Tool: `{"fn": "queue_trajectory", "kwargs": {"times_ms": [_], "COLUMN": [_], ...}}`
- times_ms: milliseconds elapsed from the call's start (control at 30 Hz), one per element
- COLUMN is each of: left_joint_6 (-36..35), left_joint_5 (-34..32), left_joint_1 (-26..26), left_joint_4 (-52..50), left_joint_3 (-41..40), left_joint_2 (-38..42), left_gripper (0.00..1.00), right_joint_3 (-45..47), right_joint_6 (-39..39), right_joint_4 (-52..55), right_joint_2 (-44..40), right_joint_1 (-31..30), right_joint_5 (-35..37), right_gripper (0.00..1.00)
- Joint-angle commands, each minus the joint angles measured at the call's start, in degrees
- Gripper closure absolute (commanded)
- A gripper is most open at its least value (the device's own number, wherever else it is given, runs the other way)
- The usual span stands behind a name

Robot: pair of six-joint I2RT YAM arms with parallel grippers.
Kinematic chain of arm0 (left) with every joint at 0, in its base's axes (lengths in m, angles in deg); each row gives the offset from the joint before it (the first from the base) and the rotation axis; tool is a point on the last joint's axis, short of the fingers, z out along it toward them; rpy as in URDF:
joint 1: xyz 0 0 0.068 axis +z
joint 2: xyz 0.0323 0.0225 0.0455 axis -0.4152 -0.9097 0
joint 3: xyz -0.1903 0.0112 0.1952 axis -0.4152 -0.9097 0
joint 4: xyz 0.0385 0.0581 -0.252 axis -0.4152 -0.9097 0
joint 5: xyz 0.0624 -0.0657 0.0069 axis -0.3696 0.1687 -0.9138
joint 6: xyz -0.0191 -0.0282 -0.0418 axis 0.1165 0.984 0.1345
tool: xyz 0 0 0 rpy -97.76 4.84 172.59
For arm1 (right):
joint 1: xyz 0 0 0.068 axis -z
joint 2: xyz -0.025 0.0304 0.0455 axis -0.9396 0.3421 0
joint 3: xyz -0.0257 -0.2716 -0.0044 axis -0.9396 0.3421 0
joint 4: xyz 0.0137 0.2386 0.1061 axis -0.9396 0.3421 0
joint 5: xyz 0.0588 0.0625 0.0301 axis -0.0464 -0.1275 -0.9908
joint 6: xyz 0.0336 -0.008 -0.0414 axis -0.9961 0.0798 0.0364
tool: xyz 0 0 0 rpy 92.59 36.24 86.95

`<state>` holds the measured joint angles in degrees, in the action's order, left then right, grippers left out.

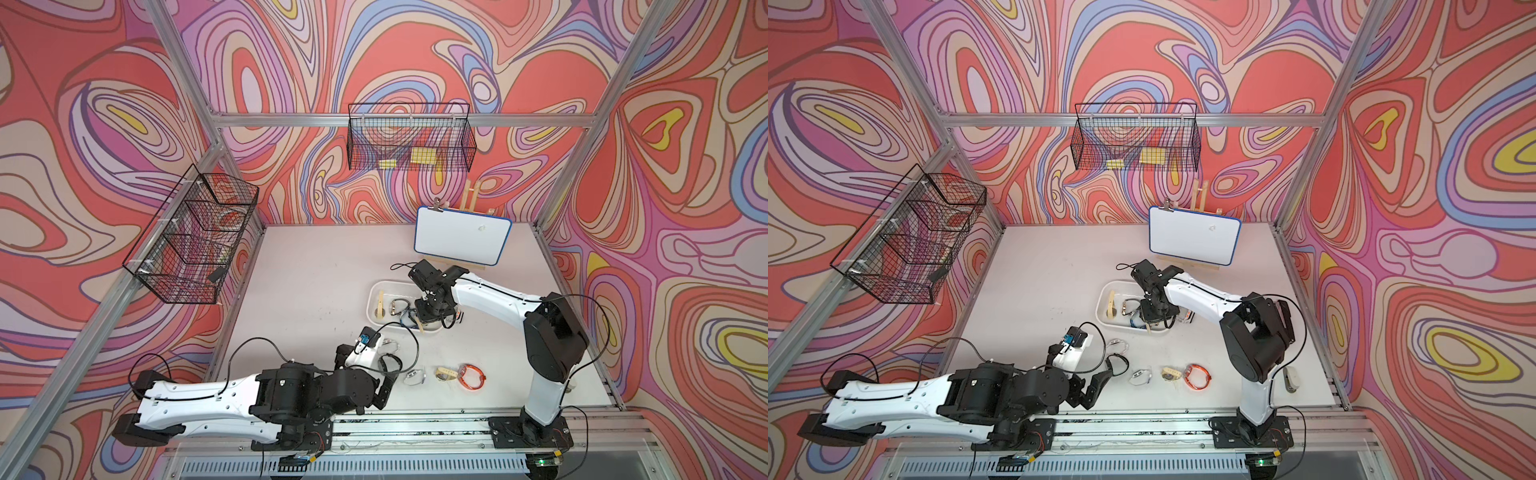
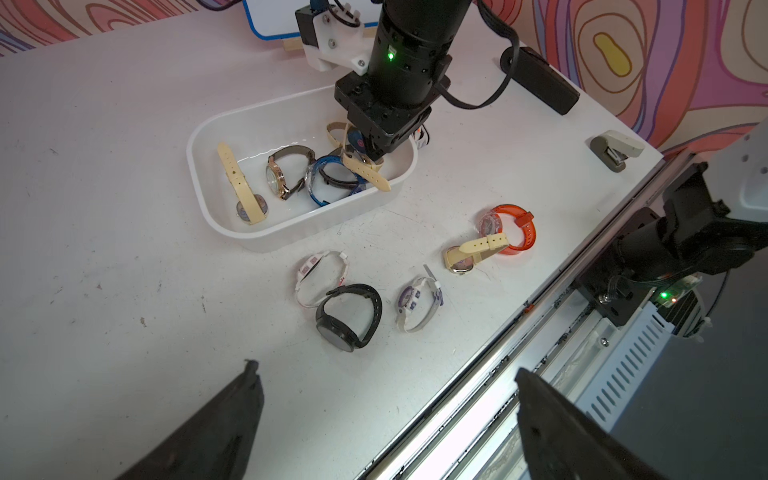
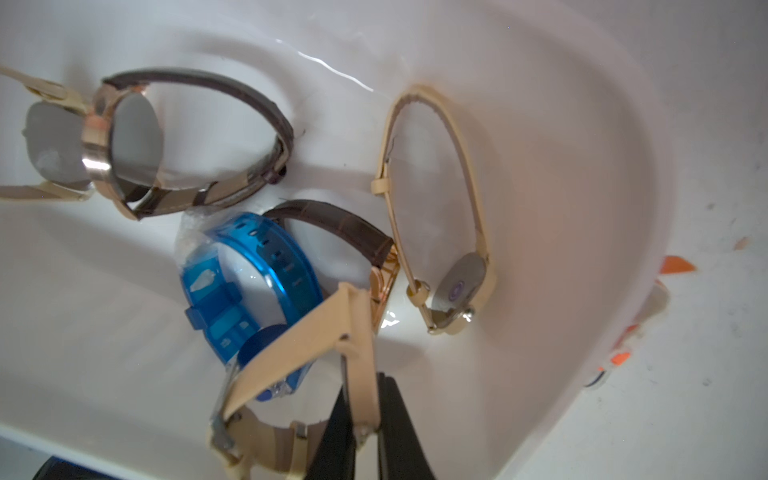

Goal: Put the watch into the storage box
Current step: Place the watch in the storage box.

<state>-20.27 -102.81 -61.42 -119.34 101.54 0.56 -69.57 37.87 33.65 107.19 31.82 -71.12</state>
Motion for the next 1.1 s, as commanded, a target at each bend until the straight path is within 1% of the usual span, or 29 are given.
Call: {"fn": "queue_trajectory", "kwargs": {"times_ms": [0, 167, 367, 500, 667, 767, 800, 867, 900, 967, 1033, 1067], "left_joint_6": [0.28, -0.04, -0.33, -0.34, -0.16, -0.16, -0.2, -0.33, -0.41, -0.51, -0.6, -0.6], "left_joint_5": [-0.71, -0.73, -0.96, -0.9, -0.75, -0.73, -0.63, -0.55, -0.55, -0.53, -0.47, -0.4], "left_joint_1": [-0.27, -0.29, -0.27, -0.27, -0.3, -0.27, -0.22, -0.31, -0.27, -0.2, -0.34, -0.27], "left_joint_4": [-1.55, -1.0, -0.96, -0.96, -1.02, -0.95, -0.88, -0.89, -0.91, -0.87, -0.78, -0.65], "left_joint_3": [0.92, 0.9, 0.75, 0.91, 0.82, 0.93, 0.98, 1.14, 1.17, 1.34, 1.33, 1.3], "left_joint_2": [-0.77, -0.74, -0.61, -1.01, -1.27, -1.4, -1.4, -1.56, -1.58, -1.74, -1.82, -1.84], "left_gripper": [0.0, 0.0, 0.0, 0.0, 0.0, 0.0, 0.0, 0.0, 0.0, 0.0, 0.0, 0.0], "right_joint_3": [-1.4, -1.81, -1.55, -2.25, -2.29, -1.93, -2.0, -2.4, -2.75, -3.56, -3.84, -4.02], "right_joint_6": [0.76, 2.03, 2.89, 3.6, 3.95, 3.62, 3.49, 3.42, 3.43, 3.69, 3.78, 3.81], "right_joint_4": [0.86, 2.81, 2.29, 1.76, 2.6, 2.64, 2.72, 2.95, 3.31, 4.16, 4.56, 4.74], "right_joint_2": [0.53, 1.16, 2.35, 3.89, 5.03, 3.95, 3.22, 1.84, 1.29, 0.27, -0.96, -1.58], "right_joint_1": [1.45, 2.9, 4.07, 4.1, 4.09, 4.14, 4.14, 4.07, 4.13, 4.11, 4.11, 4.12], "right_joint_5": [2.03, 3.81, 2.9, 0.62, 0.45, 0.86, 0.91, 0.78, 0.64, 0.24, -0.23, -0.49], "right_gripper": [1.0, 1.0, 1.0, 1.0, 1.0, 1.0, 0.96, 0.85, 0.81, 0.73, 0.7, 0.66]}}
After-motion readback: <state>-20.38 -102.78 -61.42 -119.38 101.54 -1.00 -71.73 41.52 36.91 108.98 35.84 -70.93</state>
